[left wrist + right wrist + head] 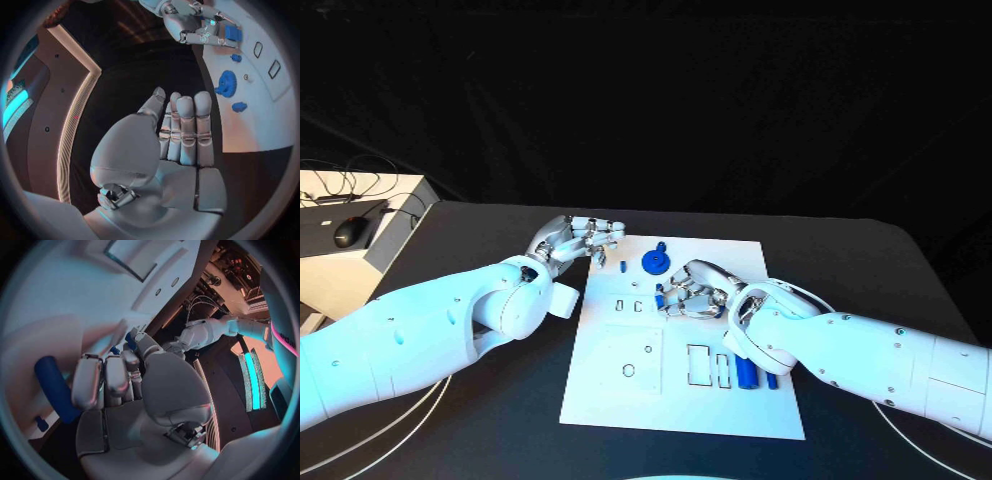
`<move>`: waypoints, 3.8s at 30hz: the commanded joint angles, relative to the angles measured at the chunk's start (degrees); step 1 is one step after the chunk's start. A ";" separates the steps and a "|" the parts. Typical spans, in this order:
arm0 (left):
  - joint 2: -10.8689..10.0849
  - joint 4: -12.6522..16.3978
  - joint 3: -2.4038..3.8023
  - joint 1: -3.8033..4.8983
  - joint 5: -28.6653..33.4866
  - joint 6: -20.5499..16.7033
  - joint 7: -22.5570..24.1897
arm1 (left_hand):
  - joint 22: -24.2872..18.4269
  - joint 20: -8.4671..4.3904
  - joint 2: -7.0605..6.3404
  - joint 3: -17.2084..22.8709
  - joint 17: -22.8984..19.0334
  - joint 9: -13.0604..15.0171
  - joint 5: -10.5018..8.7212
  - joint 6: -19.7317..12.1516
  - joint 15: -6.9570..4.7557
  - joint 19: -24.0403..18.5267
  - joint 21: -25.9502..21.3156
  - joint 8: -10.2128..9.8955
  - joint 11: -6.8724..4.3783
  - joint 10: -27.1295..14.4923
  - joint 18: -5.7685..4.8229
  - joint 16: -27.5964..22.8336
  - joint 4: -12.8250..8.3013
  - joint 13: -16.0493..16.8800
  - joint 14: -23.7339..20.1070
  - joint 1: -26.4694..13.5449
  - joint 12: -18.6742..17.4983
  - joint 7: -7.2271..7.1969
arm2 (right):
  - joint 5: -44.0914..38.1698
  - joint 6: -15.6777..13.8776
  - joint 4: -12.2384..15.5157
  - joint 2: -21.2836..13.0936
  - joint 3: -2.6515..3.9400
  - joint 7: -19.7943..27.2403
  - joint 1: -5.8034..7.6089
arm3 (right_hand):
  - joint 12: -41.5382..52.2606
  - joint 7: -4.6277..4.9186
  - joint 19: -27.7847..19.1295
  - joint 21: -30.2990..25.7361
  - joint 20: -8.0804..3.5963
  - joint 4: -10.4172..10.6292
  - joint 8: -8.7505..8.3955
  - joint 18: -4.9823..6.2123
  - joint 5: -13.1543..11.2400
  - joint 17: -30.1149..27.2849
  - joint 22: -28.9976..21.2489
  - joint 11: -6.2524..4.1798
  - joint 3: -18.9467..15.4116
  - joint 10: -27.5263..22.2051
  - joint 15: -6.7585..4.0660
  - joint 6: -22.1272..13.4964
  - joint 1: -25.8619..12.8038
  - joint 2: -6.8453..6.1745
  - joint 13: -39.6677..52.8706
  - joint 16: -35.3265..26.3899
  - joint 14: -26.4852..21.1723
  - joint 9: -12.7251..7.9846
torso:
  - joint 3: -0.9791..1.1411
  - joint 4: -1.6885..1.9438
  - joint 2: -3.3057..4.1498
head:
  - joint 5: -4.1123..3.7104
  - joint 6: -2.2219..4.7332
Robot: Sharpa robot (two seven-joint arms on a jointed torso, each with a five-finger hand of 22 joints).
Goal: Assemble the parts on the task board
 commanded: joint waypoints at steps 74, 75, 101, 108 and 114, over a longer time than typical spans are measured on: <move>0.07 -0.03 0.03 -0.03 -0.29 0.78 0.24 | 0.31 -0.02 0.04 -0.05 -0.17 0.02 -0.05 -0.41 0.07 -0.03 -0.17 0.23 0.24 -0.10 0.78 0.52 -0.31 -0.62 -0.27 0.29 -0.69 -0.05 | -6.25 -1.55 -0.52 0.04 -0.08 -3.30 -0.26 | -2.27 1.96 2.45 -1.04 0.63 3.10 0.02 -0.68 -1.27 -0.19 9.82 1.04 -6.43 -2.78 0.74 -4.54 -0.22 -3.44 -2.28 -0.38 -0.05 0.04 | 0.03 -0.04 -0.01 | -0.55 -0.45; 0.08 -0.04 0.03 -0.03 -0.29 0.77 0.24 | 0.31 -0.02 0.04 -0.05 -0.17 0.02 -0.05 -0.41 0.07 -0.03 -0.17 0.23 0.24 -0.10 0.78 0.52 -0.31 -0.62 -0.27 0.29 -0.69 -0.05 | -6.23 -1.66 -0.50 0.03 -0.08 -3.26 -0.26 | -2.32 1.99 2.44 -1.07 0.65 3.12 0.00 -0.66 -1.26 -0.19 9.82 1.06 -6.48 -2.85 0.76 -4.66 -0.22 -3.51 -2.36 -0.38 -0.06 0.03 | 0.04 -0.05 -0.02 | -0.54 -0.47; 0.16 -0.60 0.03 -0.04 -1.47 1.09 -1.24 | 0.61 -0.05 -0.87 -1.25 0.02 0.06 -0.01 -0.63 -0.01 -0.25 -0.26 0.34 0.04 -1.00 0.66 1.16 0.28 2.19 -0.45 -0.34 3.12 -0.53 | 10.96 -7.66 2.64 -4.84 0.40 17.25 0.09 | -1.70 3.30 2.15 -1.82 1.69 9.49 0.05 -0.25 -5.23 -0.22 9.69 2.24 -8.11 -4.55 1.70 -9.79 -1.45 -8.03 -3.88 -0.49 -0.27 0.14 | 0.09 -0.06 -0.06 | -0.51 -0.15; 0.31 -0.96 0.03 -0.05 -3.95 2.56 -4.29 | 0.74 0.12 -1.85 -2.89 0.18 0.14 -0.05 -1.89 0.24 -0.48 -0.40 0.43 0.33 -3.58 0.61 1.94 1.38 6.21 -0.87 -1.17 8.22 -0.57 | 15.85 -8.64 3.44 -6.71 0.84 19.83 0.62 | -1.61 3.45 2.11 -1.93 1.79 12.54 0.05 -0.19 -6.57 -0.10 9.65 2.41 -8.19 -4.91 1.82 -10.27 -1.56 -9.51 -4.34 -0.43 -0.30 0.14 | 0.08 -0.06 -0.04 | -0.56 0.12; 0.24 -0.80 0.03 -0.05 -7.89 3.97 -9.20 | 1.43 0.29 -3.15 -4.18 0.79 0.27 -0.06 -3.25 0.52 -0.12 0.31 0.75 0.77 -4.68 0.76 3.67 3.67 9.84 -0.90 -3.48 13.40 0.15 | 21.69 -8.50 4.23 -8.88 1.24 21.09 1.48 | -1.46 3.23 2.11 -1.83 1.72 12.85 0.07 -0.22 -6.14 -0.03 9.66 2.26 -8.77 -4.82 1.73 -9.52 -2.31 -8.95 -4.38 -0.39 -0.29 0.15 | 0.14 -0.15 -0.12 | -0.60 0.31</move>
